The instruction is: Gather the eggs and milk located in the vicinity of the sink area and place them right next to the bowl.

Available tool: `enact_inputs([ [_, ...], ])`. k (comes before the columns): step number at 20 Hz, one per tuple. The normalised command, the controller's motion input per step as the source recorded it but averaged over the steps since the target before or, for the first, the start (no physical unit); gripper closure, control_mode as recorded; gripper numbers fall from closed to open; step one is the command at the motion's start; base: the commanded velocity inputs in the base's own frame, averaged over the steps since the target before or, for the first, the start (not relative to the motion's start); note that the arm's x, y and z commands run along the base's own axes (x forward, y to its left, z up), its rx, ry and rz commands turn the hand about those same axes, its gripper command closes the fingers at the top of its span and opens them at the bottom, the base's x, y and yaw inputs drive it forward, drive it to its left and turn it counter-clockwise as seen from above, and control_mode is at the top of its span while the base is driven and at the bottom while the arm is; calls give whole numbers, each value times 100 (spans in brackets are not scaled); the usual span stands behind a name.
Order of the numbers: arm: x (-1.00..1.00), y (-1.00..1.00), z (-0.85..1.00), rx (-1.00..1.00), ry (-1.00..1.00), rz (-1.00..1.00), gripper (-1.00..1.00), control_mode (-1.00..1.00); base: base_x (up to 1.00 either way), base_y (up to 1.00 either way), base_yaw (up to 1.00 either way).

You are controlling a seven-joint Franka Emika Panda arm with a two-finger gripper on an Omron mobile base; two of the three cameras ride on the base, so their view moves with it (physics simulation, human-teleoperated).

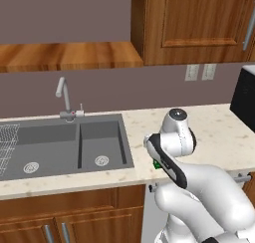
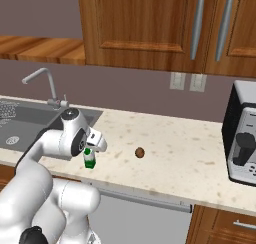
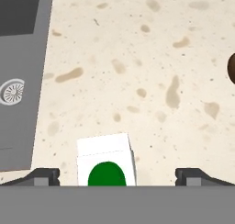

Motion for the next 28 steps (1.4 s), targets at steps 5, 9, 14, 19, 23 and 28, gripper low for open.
enact_inputs([
  [5,0,1,-18,0,0,0,-100,-100,0,0,0],
  [9,0,0,-31,0,0,0,-100,-100,0,0,0],
  [14,0,0,-34,0,0,0,-100,-100,0,0,0],
  [19,0,1,-31,0,0,0,-100,-100,0,0,0],
  [23,0,2,-29,0,0,0,-100,-100,0,0,0],
  [28,0,0,-31,0,0,0,-100,-100,0,0,0],
])
